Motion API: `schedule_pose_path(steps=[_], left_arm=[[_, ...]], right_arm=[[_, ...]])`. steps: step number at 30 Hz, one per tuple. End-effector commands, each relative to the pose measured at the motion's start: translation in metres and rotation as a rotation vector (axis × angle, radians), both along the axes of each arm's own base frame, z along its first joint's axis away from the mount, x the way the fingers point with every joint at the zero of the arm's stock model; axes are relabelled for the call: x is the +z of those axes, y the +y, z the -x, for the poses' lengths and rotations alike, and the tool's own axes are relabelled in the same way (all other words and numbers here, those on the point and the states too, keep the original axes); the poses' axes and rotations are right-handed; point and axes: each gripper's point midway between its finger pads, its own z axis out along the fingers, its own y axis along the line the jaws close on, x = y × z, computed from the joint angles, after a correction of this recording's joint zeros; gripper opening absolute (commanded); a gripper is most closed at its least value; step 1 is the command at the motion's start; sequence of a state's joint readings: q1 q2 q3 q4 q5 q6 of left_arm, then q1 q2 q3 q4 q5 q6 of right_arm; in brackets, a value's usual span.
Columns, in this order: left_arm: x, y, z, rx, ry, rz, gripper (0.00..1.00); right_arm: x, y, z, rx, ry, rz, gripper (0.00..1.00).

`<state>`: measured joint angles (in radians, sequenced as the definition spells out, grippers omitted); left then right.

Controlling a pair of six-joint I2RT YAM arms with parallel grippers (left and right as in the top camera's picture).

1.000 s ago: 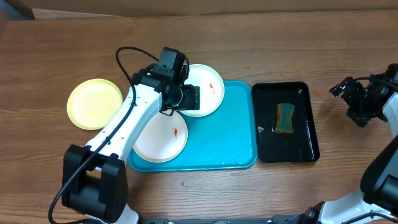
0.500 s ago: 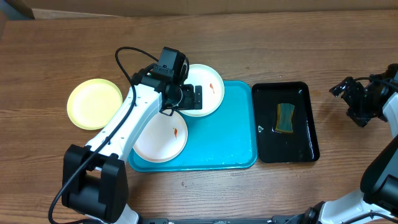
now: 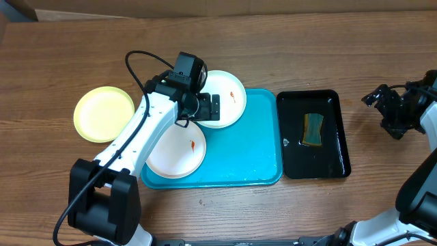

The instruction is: Clean dirty plates on tray and stack at the side

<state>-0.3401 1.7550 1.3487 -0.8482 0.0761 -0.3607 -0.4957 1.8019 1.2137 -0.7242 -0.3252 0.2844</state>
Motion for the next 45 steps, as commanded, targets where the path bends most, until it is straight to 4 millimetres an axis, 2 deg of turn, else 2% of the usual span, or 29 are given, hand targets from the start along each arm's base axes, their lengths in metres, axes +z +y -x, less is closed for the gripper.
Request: schedule_pose_path(steps=[1,6,14,27,34,40,45], left_arm=[[0.010,0.016,-0.012,0.035,-0.070,-0.084,0.98],[0.012,0.025,-0.018,0.060,-0.090,-0.103,0.97],[0.011,0.061,-0.025,0.150,-0.076,-0.117,0.97],[0.010,0.067,-0.023,0.158,-0.065,-0.122,0.97],[0.017,0.076,-0.038,0.149,-0.139,-0.182,0.96],[0.018,0.080,-0.038,0.153,-0.137,-0.200,0.95],[0.018,0.102,-0.036,0.192,-0.125,-0.247,0.96]], right_arm=[[0.014,-0.004,-0.007,0.002,-0.040,0.025,1.00],[0.014,-0.004,-0.007,0.002,-0.040,0.025,1.00],[0.014,-0.004,-0.007,0.002,-0.040,0.025,1.00],[0.014,-0.004,-0.007,0.002,-0.040,0.025,1.00],[0.014,-0.004,-0.007,0.002,-0.040,0.025,1.00],[0.014,-0.004,-0.007,0.002,-0.040,0.025,1.00],[0.014,-0.004,-0.007,0.002,-0.040,0.025,1.00]])
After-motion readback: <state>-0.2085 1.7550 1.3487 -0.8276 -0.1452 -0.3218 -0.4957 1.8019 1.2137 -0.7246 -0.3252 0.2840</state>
